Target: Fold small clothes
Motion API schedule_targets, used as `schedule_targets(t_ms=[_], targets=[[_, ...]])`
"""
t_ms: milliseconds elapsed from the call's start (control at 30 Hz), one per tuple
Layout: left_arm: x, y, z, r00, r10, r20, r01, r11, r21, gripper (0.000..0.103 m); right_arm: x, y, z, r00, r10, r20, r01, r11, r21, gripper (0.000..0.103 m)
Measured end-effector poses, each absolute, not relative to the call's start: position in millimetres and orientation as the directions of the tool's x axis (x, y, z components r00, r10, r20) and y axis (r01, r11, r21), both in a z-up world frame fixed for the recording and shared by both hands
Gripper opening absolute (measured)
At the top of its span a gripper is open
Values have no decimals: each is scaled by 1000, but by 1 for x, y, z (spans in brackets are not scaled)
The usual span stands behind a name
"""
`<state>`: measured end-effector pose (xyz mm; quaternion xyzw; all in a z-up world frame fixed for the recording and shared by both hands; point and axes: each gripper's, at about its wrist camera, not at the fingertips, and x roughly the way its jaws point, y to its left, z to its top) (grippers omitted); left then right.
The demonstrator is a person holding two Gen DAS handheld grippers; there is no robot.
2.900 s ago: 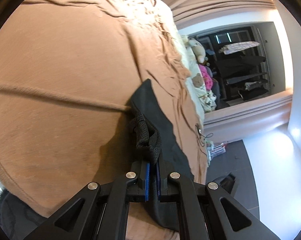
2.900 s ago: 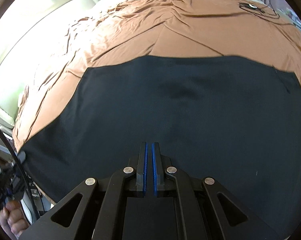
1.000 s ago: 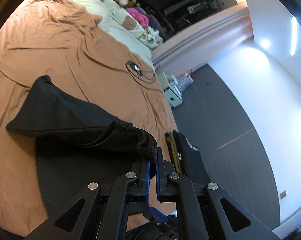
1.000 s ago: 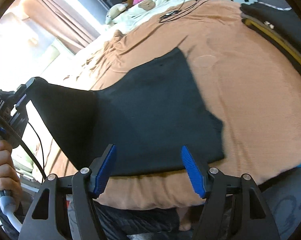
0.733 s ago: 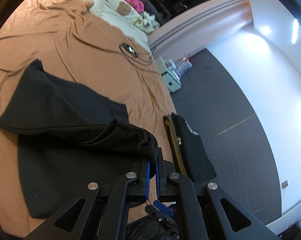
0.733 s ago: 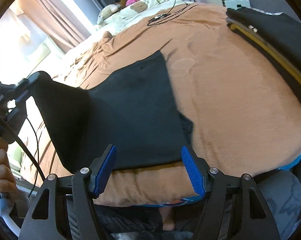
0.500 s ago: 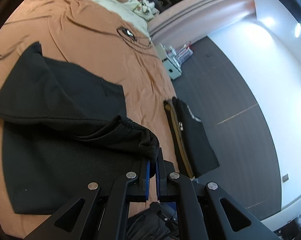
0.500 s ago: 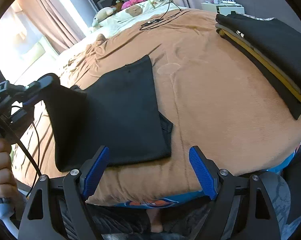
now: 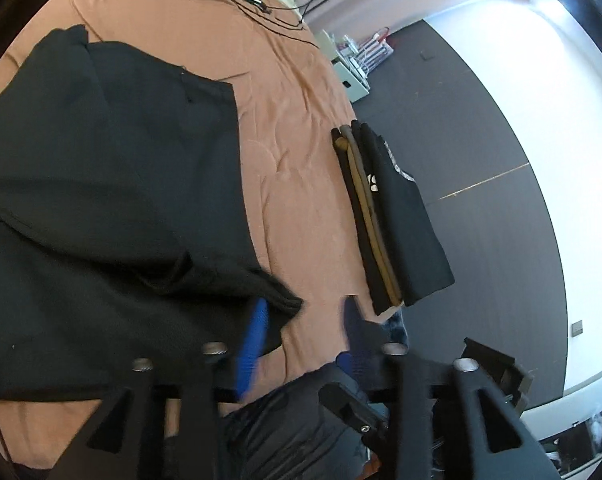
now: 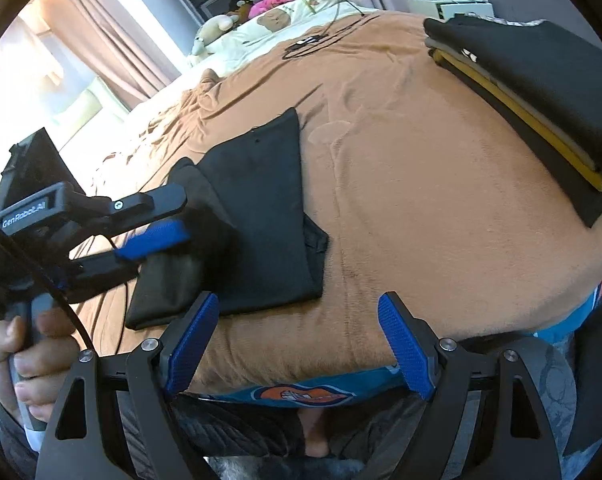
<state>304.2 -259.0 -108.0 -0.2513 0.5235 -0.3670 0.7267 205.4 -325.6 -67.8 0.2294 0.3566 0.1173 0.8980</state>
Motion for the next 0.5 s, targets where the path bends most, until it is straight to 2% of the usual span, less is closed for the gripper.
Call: schedule_targets(t_ms=[67,133,200,267,500], targets=[[302,-248,-107,205,-782,-588,271,623,-734,57,207,-322,-67,719,383,-580,-68,869,490,81],[302,-234,-107,220,-772,-597,262,636,-726,57,212,-315,-67,710,399,-580,-98,872,480,74],[302,-220,-108,238,-754,-613,249,657,-712,57,218,-308,-69,697,416,-585,-121,871,476,61],[302,-201,-110,264,-726,-635,228,686,-691,57,225,-303,-69,686,428,-588,-143,872,468,55],[304,-143,-116,332,-638,-695,153,763,-628,57,259,-280,-69,651,403,-643,-213,910,355,53]])
